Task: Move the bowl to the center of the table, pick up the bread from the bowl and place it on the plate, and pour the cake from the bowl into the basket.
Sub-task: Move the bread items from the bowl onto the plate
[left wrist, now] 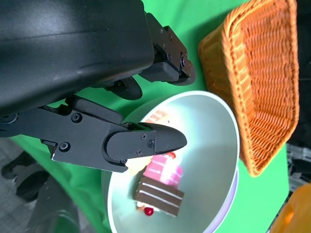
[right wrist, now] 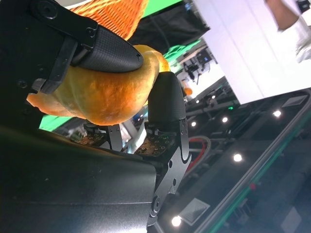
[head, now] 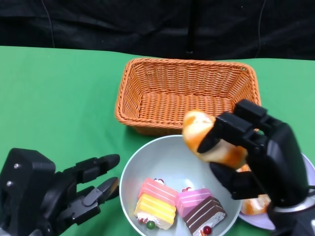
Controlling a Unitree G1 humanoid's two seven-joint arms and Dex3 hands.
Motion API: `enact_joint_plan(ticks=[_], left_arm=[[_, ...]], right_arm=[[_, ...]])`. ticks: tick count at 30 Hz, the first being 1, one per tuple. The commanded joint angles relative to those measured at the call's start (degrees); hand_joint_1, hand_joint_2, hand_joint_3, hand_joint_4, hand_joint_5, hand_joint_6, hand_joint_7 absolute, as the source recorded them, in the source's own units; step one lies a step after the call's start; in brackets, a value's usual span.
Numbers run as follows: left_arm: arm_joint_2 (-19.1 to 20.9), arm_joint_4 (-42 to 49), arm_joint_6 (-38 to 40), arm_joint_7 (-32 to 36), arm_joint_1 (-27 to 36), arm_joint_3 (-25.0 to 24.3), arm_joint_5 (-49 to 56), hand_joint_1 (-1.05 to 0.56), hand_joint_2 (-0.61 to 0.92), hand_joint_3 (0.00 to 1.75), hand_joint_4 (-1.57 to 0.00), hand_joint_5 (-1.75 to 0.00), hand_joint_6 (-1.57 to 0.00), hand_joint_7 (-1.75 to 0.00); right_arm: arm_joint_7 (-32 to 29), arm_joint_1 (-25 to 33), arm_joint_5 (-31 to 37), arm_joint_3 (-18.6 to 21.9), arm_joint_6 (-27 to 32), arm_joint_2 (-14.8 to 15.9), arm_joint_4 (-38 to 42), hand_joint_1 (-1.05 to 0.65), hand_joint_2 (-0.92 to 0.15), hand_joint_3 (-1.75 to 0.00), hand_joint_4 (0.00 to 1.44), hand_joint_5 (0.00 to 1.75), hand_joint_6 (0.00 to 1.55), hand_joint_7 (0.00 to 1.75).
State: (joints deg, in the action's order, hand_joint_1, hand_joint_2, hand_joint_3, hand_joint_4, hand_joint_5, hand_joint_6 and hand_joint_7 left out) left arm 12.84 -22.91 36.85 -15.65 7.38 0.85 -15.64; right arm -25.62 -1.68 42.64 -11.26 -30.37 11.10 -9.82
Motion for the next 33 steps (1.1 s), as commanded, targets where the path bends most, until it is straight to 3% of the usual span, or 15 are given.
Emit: enact_joint_plan(ticks=[1, 12, 16, 18, 24, 33], left_arm=[[0.3, 0.5, -2.4, 0.0, 0.4, -0.5, 0.6, -0.51, 0.92, 0.39, -0.37, -0.52, -0.42, 0.0], [0.6, 0.6, -3.3, 0.4, 0.3, -1.4, 1.3, -0.5, 0.92, 0.41, -0.35, -0.49, -0.4, 0.0], [0.7, 0.5, -3.0, 0.3, 0.4, -1.6, 1.2, -0.5, 0.92, 0.41, -0.35, -0.49, -0.4, 0.0], [0.9, 0.2, -2.5, 0.1, 0.5, -1.9, 0.8, -0.5, 0.92, 0.41, -0.36, -0.48, -0.4, 0.0], [1.2, -0.3, -2.5, -0.1, 0.9, -2.1, 0.8, -0.49, 0.92, 0.4, -0.38, -0.48, -0.42, -0.01], [1.1, -1.4, -1.7, -0.1, 1.6, -2.2, 0.4, -0.49, 0.92, 0.39, -0.38, -0.46, -0.42, 0.0]], right_arm=[[-2.2, -0.1, -0.1, 3.5, -1.6, 2.1, -0.2, -0.1, -0.05, -1.75, 1.03, 1.75, 0.86, 1.57], [-3.5, -1.0, 5.9, 9.4, 5.9, 4.9, 2.3, -0.11, 0.0, -1.75, 1.04, 1.75, 0.92, 1.5], [-3.2, -1.0, 6.7, 9.2, 8.0, 5.3, 3.6, -0.12, 0.0, -1.75, 1.04, 1.75, 0.92, 1.49], [-2.3, -1.0, 8.1, 9.0, 10.8, 5.8, 5.5, -0.12, -0.08, -1.63, 1.04, 1.75, 0.92, 1.52], [-3.0, -1.3, 10.7, 7.3, 15.5, 6.6, 10.5, -0.08, -0.1, -1.49, 1.02, 1.75, 0.91, 1.53], [-1.9, -1.1, 8.8, 5.7, 18.6, 7.5, 15.2, -0.06, -0.18, -1.42, 0.99, 1.75, 0.88, 1.5]])
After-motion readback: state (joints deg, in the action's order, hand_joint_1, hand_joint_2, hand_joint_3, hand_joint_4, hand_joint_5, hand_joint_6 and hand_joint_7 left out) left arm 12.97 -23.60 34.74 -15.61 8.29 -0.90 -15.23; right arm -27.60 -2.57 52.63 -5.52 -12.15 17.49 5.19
